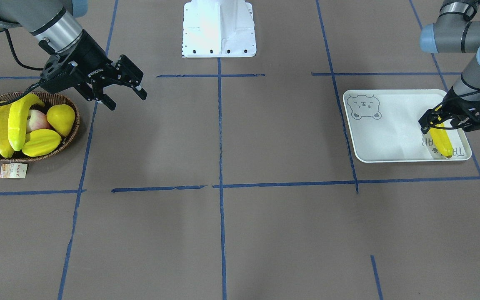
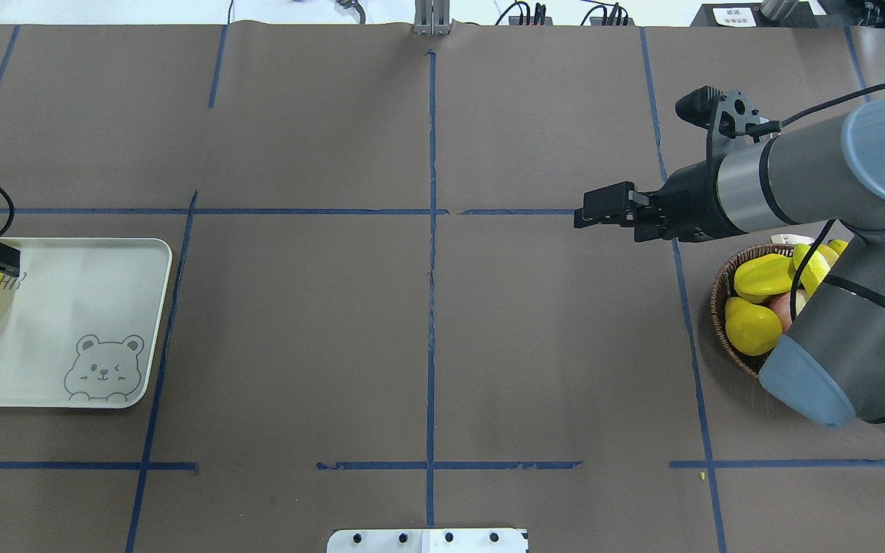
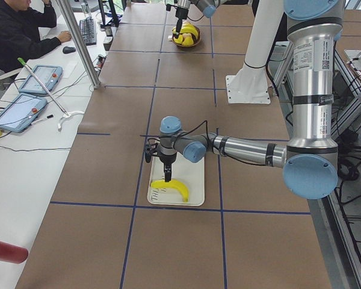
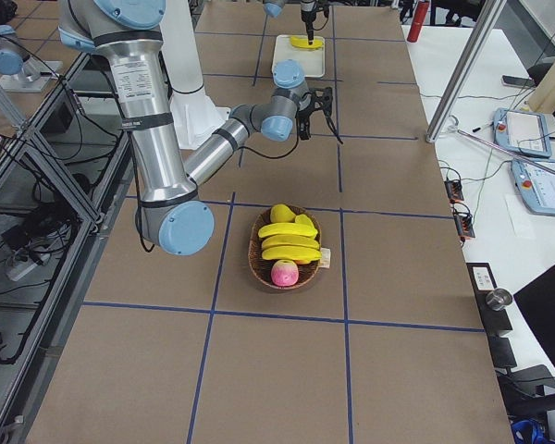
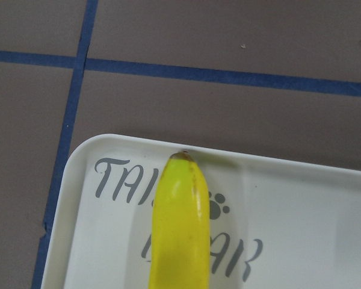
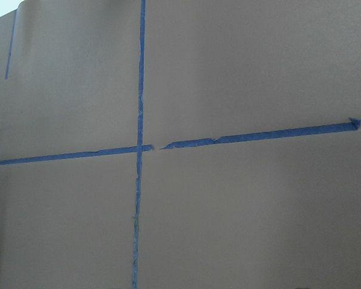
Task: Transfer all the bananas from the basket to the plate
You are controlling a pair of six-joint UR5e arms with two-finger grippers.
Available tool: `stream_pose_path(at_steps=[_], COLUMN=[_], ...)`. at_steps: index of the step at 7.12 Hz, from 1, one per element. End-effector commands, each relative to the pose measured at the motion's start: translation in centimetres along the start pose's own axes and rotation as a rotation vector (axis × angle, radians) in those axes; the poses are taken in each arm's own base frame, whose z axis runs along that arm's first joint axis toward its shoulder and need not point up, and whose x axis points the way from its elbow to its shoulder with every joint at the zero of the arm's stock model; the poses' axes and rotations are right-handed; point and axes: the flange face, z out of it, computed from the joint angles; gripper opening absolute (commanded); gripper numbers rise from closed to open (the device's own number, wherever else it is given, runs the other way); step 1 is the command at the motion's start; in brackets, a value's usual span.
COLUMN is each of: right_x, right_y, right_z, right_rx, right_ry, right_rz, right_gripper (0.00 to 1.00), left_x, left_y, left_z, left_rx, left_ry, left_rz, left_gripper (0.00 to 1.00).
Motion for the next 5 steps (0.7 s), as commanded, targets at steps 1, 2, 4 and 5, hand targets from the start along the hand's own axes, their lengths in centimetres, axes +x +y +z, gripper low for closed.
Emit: stream_pose_path(at_steps=[1, 2, 4, 5], right_x=[4.5, 8.0, 16.4, 18.7], right_y=[-0.6, -1.0, 0.2, 1.8], right_z=[-0.7, -1.6, -4.3, -6.8], right_rx=[0.009, 0.017, 0.008, 0.005], right_ry=[0.067, 0.117, 0.233, 0.263], right_rz=[-0.056, -0.101, -0.154, -0.155], right_gripper=[1.00, 1.00, 1.00, 1.00], left_x=[3.8, 7.0, 12.4, 17.4], left_y=[-0.5, -0.8, -0.9, 0.8], left_z=[-9.2, -13.2, -15.6, -16.0], left_rx=[-0.026, -0.022, -0.015, -0.041], left_ry=[0.073, 0.078, 0.134, 0.175], left_rz=[-0.045, -0.046, -0.122, -0.146], left_gripper=[0.99, 0.99, 0.99, 0.99])
